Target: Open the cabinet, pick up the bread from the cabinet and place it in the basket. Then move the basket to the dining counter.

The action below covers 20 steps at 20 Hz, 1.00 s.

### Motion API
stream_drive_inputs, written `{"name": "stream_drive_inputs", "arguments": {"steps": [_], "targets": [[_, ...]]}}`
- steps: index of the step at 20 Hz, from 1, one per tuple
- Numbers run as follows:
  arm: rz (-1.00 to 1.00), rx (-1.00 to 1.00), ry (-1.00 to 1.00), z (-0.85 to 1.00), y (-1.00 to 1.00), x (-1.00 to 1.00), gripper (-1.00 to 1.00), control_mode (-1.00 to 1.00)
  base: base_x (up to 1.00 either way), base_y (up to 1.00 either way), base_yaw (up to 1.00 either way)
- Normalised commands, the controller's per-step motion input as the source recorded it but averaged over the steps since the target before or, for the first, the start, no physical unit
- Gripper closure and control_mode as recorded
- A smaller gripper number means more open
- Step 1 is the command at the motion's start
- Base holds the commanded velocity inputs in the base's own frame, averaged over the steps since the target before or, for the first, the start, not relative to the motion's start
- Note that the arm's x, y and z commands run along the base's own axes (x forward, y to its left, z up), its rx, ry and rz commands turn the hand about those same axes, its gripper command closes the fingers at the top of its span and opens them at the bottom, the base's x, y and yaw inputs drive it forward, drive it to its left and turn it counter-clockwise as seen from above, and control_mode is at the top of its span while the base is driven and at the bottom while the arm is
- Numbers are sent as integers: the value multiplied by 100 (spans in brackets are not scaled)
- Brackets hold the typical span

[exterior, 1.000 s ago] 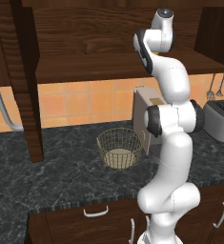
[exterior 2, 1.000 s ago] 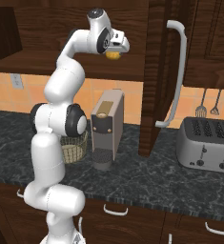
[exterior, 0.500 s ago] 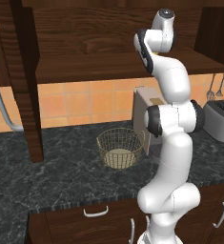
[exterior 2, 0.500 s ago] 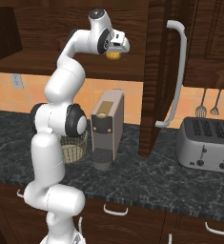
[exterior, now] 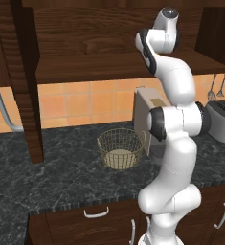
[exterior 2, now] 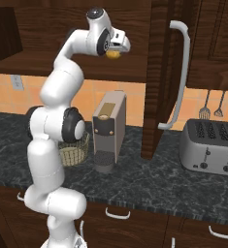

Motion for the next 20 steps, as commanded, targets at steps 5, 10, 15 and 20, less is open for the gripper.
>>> {"name": "stream_drive_inputs", "arguments": {"steps": [5,10,15,20], "targets": [[0,0,-25,-8,7,-32,100,-100,0,0,0],[0,0,-14,1,6,-66,100,-100,0,0,0],[0,0,-6,34,4,-100,100,-100,0,0,0],[0,0,2,18,41,-100,100,-100,0,0,0]]}}
